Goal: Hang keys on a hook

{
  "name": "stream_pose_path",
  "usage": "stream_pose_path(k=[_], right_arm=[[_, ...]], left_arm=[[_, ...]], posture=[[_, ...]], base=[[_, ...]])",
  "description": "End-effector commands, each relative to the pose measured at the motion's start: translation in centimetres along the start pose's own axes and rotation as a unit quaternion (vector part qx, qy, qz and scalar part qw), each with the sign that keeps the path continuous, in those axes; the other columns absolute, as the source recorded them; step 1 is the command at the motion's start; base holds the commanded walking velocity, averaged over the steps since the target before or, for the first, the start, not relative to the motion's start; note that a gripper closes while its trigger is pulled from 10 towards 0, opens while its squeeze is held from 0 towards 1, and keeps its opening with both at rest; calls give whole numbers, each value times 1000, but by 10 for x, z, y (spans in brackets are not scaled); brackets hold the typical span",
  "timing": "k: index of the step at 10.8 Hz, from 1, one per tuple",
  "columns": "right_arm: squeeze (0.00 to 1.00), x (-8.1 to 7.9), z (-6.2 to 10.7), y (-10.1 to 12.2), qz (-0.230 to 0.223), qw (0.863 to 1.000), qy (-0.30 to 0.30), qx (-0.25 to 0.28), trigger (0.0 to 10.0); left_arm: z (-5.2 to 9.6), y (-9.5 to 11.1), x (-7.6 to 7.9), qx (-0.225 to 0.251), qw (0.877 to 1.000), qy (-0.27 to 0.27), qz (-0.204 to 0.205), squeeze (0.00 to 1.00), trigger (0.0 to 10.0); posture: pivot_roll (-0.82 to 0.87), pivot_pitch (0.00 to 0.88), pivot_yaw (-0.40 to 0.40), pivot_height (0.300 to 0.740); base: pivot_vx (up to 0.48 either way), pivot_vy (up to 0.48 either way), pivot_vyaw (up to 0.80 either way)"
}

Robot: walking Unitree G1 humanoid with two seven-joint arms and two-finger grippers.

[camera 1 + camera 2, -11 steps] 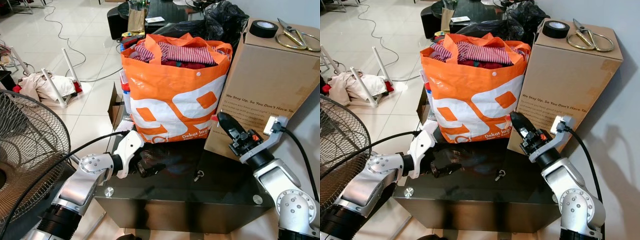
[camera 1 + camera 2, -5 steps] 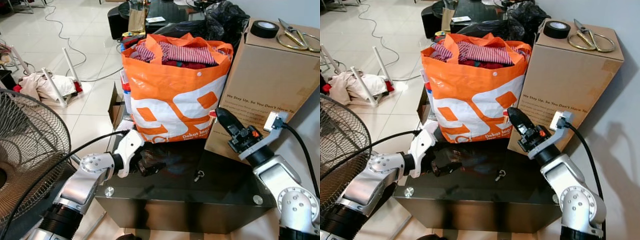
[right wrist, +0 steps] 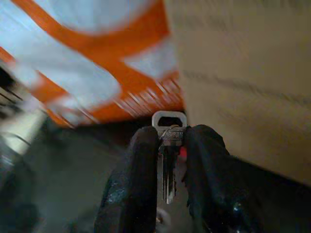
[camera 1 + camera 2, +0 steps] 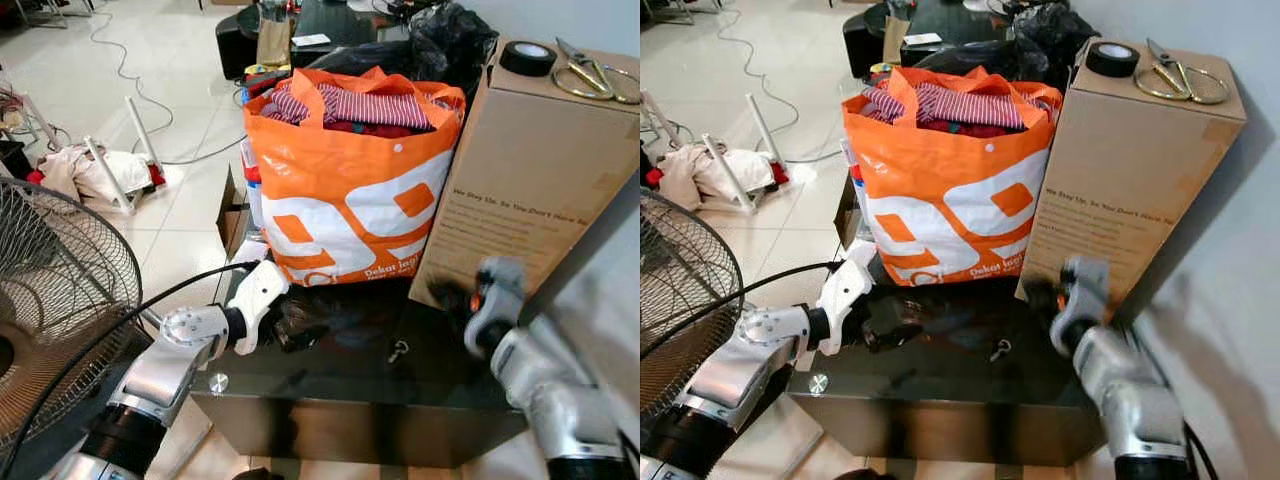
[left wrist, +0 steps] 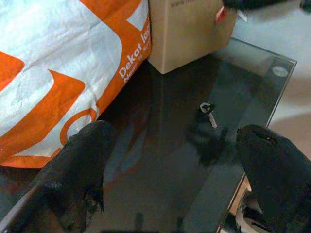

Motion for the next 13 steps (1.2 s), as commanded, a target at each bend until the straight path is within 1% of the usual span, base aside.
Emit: stream_pose_path(k=[1, 2, 3, 4, 5, 6, 7, 8, 9, 10, 11, 12, 13], right_arm=[[0, 1, -3, 6, 33, 999, -12, 3, 0], [0, 0, -3, 6, 37, 999, -9, 6, 0], [0, -1, -4, 8, 44, 999, -12, 15, 0], [0, -2, -2, 14, 43, 998, -26, 42, 0], [0, -3, 3, 19, 39, 996, -45, 68, 0], [0, -3, 11, 24, 31, 993, -69, 95, 0], [0, -7, 24, 26, 44, 988, -103, 108, 10000], [0, -9, 27, 28, 39, 987, -109, 115, 10000], [0, -10, 31, 35, 52, 981, -128, 137, 10000], [0, -12, 31, 41, 74, 977, -136, 149, 10000], [0, -12, 31, 42, 87, 975, -138, 149, 10000], [0, -10, 34, 41, 91, 974, -146, 145, 10000], [0, -9, 35, 40, 90, 974, -147, 144, 10000]], left_arm=[[1, 3, -3, -3, 1000, 1, -14, 204, 10000], [1, 3, -4, 1, 1000, 9, -17, 204, 10000], [1, 8, -10, 21, 998, 49, -28, 204, 10000], [5, 19, -25, 64, 987, 147, -29, 188, 10000], [12, 28, -31, 94, 975, 199, -24, 192, 10000], [20, 36, -32, 116, 966, 231, -24, 188, 10000], [28, 44, -31, 138, 956, 258, -18, 184, 10000], [28, 45, -30, 143, 954, 265, -15, 184, 10000], [28, 44, -30, 146, 949, 280, -5, 188, 10000], [24, 43, -28, 141, 950, 278, -3, 188, 10000], [21, 43, -26, 137, 953, 271, -4, 192, 10000], [16, 44, -24, 135, 953, 269, -2, 192, 10000], [15, 44, -24, 136, 953, 270, -1, 196, 10000]], posture=[[-133, 0, 32, 740], [-130, 0, 27, 740], [-127, 0, 25, 740], [-131, 0, 32, 740], [-129, 0, 36, 740], [-132, 0, 40, 740], [-135, 0, 46, 740], [-135, 0, 44, 740], [-144, 0, 54, 740], [-159, 0, 70, 740], [-161, 0, 72, 740], [-170, 0, 80, 740], [-170, 0, 80, 740]], base=[[0, 0, 0], [0, 0, 0], [0, 0, 0], [0, 0, 0], [0, 0, 0], [0, 0, 0], [0, 0, 0], [0, 0, 0], [0, 0, 0], [0, 0, 0], [0, 0, 0], [0, 0, 0], [0, 0, 0]])
Point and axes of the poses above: a point about 5 cm out from each wrist's last joint towards the gripper, its own z axis pointing back from the gripper into the wrist, its own y axis along the axis of the wrist's last joint, x = y × z, the point moved 1 cm from there along -z, pointing out of the wrist towards the gripper, and after that the axes turned 3 degrees about z, right-handed, at the moved point
